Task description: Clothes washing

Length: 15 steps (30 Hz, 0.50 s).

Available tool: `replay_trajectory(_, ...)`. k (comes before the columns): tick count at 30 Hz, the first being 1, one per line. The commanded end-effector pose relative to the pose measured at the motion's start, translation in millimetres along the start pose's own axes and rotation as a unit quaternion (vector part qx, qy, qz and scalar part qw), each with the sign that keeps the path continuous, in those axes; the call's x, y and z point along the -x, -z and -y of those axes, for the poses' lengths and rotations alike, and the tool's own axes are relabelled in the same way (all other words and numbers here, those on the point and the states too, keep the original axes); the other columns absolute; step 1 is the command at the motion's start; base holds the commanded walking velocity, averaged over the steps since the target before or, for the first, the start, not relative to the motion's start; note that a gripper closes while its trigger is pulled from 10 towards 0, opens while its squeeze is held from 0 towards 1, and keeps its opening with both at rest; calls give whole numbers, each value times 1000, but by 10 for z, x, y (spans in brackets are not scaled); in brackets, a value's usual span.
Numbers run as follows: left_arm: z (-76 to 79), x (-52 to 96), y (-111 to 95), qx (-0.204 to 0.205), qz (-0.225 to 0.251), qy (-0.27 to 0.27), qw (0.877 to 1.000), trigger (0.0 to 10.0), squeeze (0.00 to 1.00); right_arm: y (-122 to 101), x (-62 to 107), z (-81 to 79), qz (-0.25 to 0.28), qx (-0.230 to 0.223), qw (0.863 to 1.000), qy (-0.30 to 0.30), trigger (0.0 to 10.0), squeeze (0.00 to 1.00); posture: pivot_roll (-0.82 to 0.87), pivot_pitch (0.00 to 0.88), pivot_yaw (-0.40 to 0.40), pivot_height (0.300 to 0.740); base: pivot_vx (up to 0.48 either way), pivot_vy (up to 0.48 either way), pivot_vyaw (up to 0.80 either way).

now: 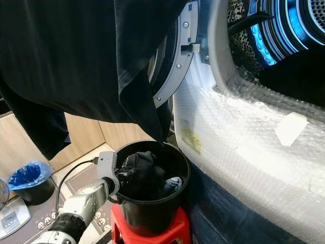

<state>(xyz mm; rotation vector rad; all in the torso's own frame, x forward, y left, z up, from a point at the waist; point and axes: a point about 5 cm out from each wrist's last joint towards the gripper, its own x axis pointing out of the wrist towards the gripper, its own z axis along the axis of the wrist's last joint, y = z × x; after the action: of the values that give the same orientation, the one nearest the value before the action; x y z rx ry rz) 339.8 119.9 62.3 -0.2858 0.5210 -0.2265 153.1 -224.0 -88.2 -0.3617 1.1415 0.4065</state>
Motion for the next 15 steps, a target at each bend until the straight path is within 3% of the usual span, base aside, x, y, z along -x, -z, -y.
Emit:
replay_trajectory(1,-40,2,-23,12,-14,-2,1000,10000,0,-16,-12,-32,5,-6,1000,-1,10000,0,-124,0,73,740,0,0,0)
replay_trajectory(2,-41,1,-28,12,-17,0,1000,10000,0,-19,-13,-32,6,-7,1000,-1,10000,0,-126,0,74,740,0,0,0)
replay_trajectory(3,-42,1,-32,12,-18,2,1000,8549,0,-21,-13,-31,6,-7,1000,-1,10000,0,-125,0,74,740,0,0,0)
replay_trajectory(5,-49,5,-34,34,-26,0,999,8039,0,-27,-13,-30,7,-8,1000,0,10000,0,-125,0,75,740,0,0,0)
replay_trajectory(7,-61,11,-45,43,-31,-1,999,1412,0,-30,-14,-30,7,-8,1000,0,10000,0,-124,0,74,740,0,0,0)
replay_trajectory(8,-65,14,-49,48,-34,-1,998,1412,0,-32,-14,-29,7,-8,1000,1,10000,0,-123,0,75,740,0,0,0)
replay_trajectory(9,-69,16,-56,46,-36,-1,998,0,0,-32,-14,-29,8,-9,1000,1,10000,0,-122,0,74,740,0,0,0)
replay_trajectory(15,-71,25,-99,61,-41,5,997,0,0,-37,-18,-37,8,-10,1000,1,10000,0,-118,0,73,740,0,0,0)
